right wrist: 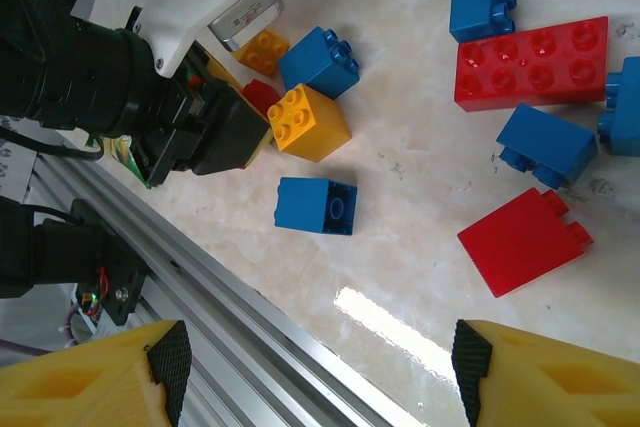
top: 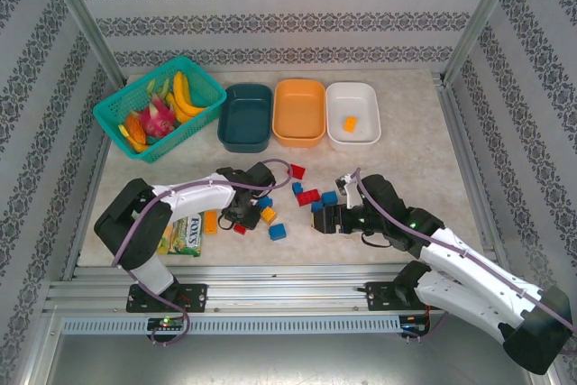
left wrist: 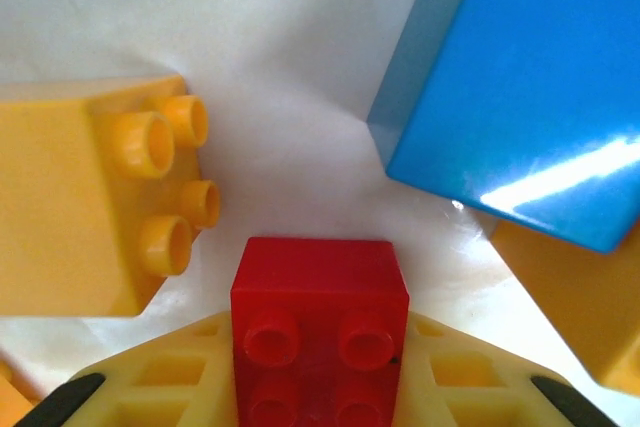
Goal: Sort the legos into containers by color
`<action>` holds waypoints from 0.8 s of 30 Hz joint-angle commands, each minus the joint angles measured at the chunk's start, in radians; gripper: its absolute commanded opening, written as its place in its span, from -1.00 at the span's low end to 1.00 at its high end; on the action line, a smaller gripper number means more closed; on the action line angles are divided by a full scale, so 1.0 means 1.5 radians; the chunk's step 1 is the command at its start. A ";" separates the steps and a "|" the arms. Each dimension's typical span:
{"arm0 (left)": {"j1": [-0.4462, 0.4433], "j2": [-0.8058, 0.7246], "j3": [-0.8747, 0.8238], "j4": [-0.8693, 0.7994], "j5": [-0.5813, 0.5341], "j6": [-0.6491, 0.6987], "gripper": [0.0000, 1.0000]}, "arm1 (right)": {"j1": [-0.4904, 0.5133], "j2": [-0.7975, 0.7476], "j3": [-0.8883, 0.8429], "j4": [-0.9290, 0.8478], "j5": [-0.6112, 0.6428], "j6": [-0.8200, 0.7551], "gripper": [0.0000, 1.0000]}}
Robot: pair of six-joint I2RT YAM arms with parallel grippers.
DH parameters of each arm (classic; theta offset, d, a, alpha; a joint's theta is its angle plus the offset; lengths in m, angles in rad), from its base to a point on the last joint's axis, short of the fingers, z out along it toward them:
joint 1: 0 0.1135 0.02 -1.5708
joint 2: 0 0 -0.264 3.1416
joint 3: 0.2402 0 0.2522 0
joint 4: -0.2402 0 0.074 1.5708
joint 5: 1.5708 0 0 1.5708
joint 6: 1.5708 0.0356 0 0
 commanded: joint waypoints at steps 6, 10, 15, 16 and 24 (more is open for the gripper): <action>-0.012 -0.118 0.042 -0.116 -0.030 -0.069 -0.51 | -0.012 0.018 0.044 0.038 -0.011 0.011 0.44; 0.025 -0.135 0.145 -0.187 -0.015 -0.088 -0.50 | -0.014 0.046 0.104 0.065 -0.006 0.019 0.44; 0.119 -0.080 0.295 -0.225 0.020 -0.072 -0.50 | -0.024 0.115 0.193 0.116 0.006 0.031 0.44; 0.137 -0.058 0.329 -0.228 0.024 -0.065 -0.49 | -0.027 0.131 0.211 0.128 0.015 0.036 0.44; 0.228 0.170 0.593 -0.242 0.004 -0.027 -0.50 | -0.072 0.288 0.329 0.205 0.057 0.075 0.44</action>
